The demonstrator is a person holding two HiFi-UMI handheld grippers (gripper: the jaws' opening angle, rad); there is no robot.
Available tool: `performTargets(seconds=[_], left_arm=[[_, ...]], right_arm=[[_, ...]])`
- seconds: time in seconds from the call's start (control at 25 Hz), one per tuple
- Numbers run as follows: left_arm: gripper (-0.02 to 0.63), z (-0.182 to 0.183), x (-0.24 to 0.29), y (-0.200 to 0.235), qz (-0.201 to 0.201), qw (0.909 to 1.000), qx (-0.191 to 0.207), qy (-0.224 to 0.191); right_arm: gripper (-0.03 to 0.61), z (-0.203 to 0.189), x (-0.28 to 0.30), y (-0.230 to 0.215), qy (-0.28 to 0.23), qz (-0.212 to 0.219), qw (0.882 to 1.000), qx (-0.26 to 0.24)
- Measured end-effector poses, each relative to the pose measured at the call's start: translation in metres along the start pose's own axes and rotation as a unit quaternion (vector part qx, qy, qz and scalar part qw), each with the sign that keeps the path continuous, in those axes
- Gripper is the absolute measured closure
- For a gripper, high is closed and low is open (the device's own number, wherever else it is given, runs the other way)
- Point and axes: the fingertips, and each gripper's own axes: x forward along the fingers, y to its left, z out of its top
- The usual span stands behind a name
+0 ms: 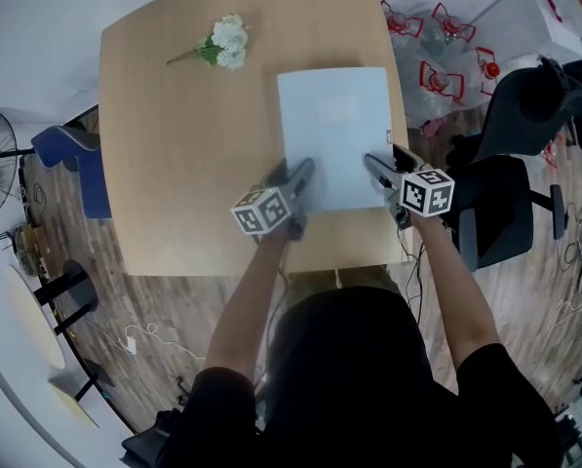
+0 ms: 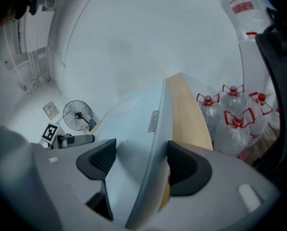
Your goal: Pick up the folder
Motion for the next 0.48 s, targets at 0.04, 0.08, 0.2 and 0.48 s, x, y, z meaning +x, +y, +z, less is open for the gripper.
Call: performTargets(seconds=[0.04, 0.08, 0.2, 0.48], left_arm=[[0.288, 0.002, -0.008, -0.007, -0.004, 0.9999, 0.005, -0.008], [0.288, 0.005, -0.016, -0.015, -0.008, 0.9998, 0.013, -0.016], [0.288, 0.015, -0.044, -0.042, -0.019, 0.9981, 0.042, -0.040], [0.288, 0.050, -0.111, -0.112, -0.042, 0.9853, 0.137, -0.093]], right_arm=[[0.244, 0.004, -0.008, 0.008, -0.007, 0.002, 1.000, -0.014], [0.244, 0.008, -0.016, 0.016, -0.014, 0.004, 1.000, -0.027], [0.244, 0.019, -0.043, 0.045, -0.038, 0.008, 0.997, -0.059], [0.245, 0.041, -0.106, 0.109, -0.089, 0.026, 0.991, -0.097]])
